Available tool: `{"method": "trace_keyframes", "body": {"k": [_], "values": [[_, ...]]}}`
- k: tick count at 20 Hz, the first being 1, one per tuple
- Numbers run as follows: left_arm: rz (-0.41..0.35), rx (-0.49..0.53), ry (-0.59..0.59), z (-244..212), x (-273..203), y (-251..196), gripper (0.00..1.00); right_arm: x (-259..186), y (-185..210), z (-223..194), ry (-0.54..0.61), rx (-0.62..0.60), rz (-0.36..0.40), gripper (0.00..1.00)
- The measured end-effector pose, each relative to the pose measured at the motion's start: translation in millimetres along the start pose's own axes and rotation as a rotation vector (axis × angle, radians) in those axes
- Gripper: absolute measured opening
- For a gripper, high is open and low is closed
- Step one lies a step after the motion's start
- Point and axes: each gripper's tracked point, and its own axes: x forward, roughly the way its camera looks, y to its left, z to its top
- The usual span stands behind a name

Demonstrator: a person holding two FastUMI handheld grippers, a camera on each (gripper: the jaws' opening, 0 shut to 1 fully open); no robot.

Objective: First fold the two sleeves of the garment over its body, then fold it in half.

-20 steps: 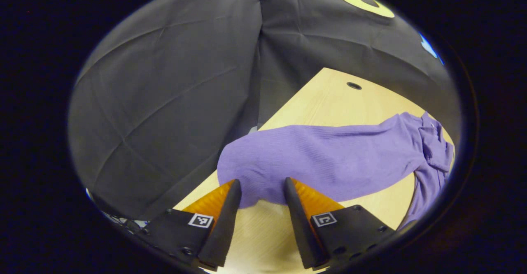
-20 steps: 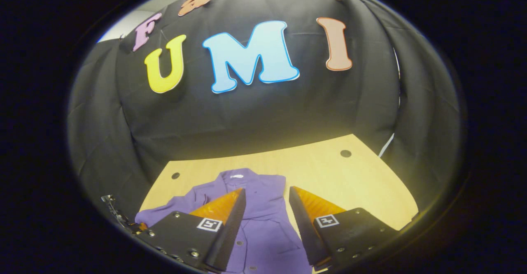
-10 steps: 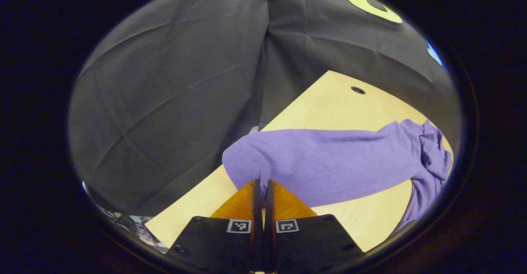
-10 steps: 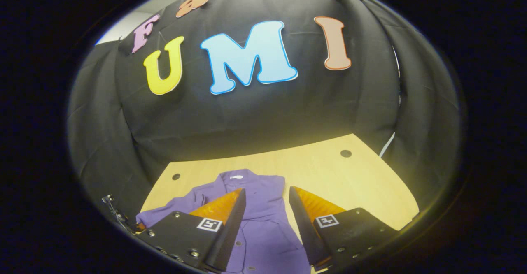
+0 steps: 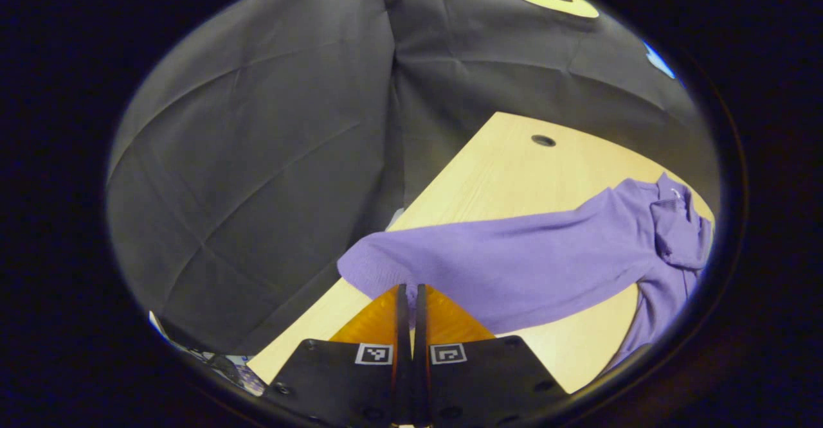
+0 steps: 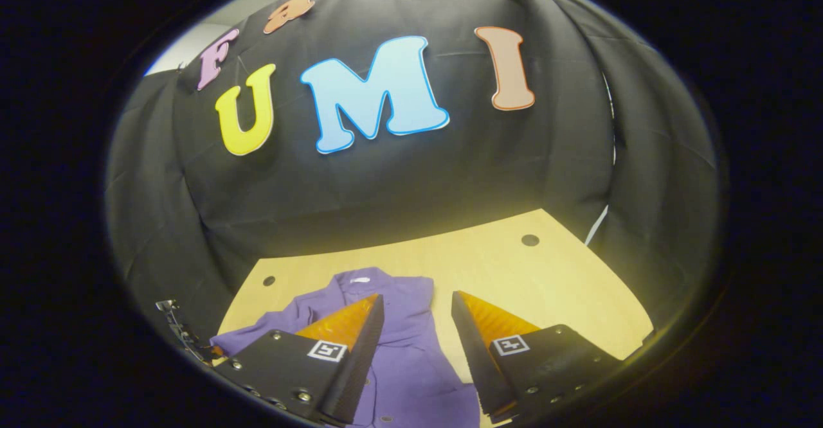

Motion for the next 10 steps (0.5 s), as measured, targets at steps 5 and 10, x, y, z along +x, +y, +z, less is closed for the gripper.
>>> {"method": "trace_keyframes", "body": {"k": [5, 10], "values": [[-0.084, 0.027, -0.066, 43, -10, -53, 0.07, -2, -6, 0, -0.009, 0.038, -0.004, 0.68], [-0.184, 0.077, -0.124, 86, -26, -124, 0.07, -9, -24, 2, -0.023, 0.07, -0.023, 0.68]]}}
